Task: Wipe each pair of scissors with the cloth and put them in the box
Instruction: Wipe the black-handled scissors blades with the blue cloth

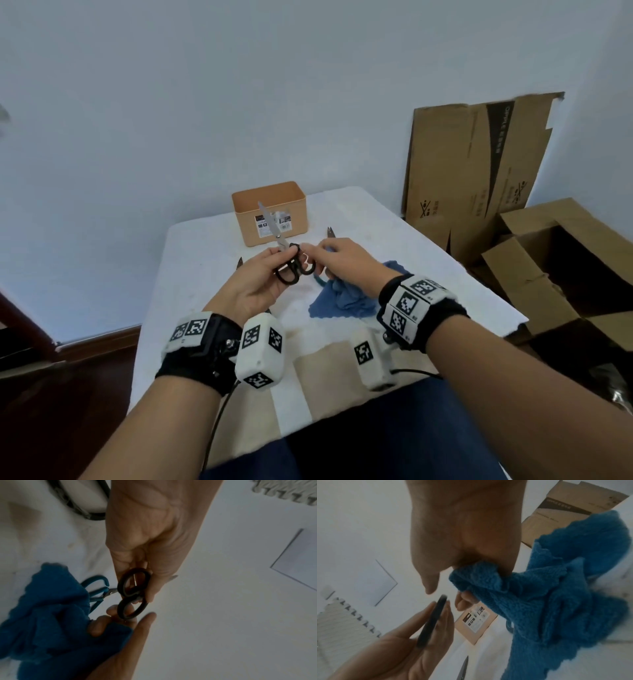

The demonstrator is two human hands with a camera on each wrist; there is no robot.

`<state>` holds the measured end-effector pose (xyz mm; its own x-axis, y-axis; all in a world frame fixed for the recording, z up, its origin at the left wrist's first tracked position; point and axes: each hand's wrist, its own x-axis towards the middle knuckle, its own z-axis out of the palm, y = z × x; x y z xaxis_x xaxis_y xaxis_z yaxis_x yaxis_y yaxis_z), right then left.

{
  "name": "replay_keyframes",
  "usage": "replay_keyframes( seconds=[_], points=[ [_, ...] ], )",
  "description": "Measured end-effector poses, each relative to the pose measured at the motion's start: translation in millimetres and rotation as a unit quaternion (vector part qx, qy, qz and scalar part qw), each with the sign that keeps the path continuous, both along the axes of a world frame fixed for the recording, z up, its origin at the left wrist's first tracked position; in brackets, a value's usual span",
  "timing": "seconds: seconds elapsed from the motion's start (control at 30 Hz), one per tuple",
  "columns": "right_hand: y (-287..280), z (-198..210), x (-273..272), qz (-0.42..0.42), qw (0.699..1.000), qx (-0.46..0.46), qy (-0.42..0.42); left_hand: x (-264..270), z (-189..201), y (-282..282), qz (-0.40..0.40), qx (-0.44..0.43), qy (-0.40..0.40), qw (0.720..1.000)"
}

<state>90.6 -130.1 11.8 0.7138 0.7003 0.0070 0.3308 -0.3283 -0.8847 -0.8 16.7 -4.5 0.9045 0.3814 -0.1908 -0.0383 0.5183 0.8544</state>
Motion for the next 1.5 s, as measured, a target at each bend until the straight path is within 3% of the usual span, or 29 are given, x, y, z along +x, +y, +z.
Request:
replay_keyframes(
  seconds=[0.2,0.3,0.43,0.6,0.67,0.77,0.9,1.1,1.23,1.4,1.5],
  points=[
    [7.1,-8.4,0.2,-0.007,0.997,-0.022,-0.073,-5.3,-0.6,-1.4,0.007,0.085,0.04,0.996],
    [6.1,-14.2,3.2,-0.037,0.994,-0.025,-0.104,-9.7,-1.0,2.4,-0.026,0.114,0.057,0.992],
    [-3.2,-16.4,7.7,-0.057,0.992,-0.015,-0.11,-17.9,-3.9,11.0,-0.051,0.102,0.085,0.99],
    [-7.3,-19.5,-1.0,-0.034,0.992,-0.013,-0.122,-15.6,-7.8,3.8,0.021,0.084,0.134,0.987],
    [-8.6,-17.3,-3.6,-0.047,0.993,-0.007,-0.106,-14.4,-10.9,3.1,0.042,0.098,0.133,0.985],
    [-12.6,-12.5,1.9,-0.107,0.994,0.032,-0.018,-17.3,-15.3,7.7,0.065,0.144,0.129,0.979],
    [-17.2,-11.9,18.9,-0.173,0.983,0.066,0.004,-25.6,-14.6,12.3,0.078,0.24,0.116,0.961],
    [-19.6,-22.3,6.6,-0.083,0.98,0.18,0.007,-28.0,-12.6,0.8,0.058,0.26,0.106,0.958],
    [-17.4,-40.4,-5.0,-0.072,0.989,0.13,-0.007,-30.3,-18.7,-13.2,0.05,0.25,0.114,0.96],
    [-14.7,-42.6,-16.9,-0.074,0.985,0.101,-0.116,-35.4,-28.1,-24.5,0.032,0.239,0.129,0.962],
    [-11.0,-44.9,-24.7,-0.063,0.985,0.103,-0.126,-36.4,-30.1,-27.8,0.03,0.241,0.14,0.96]
  ],
)
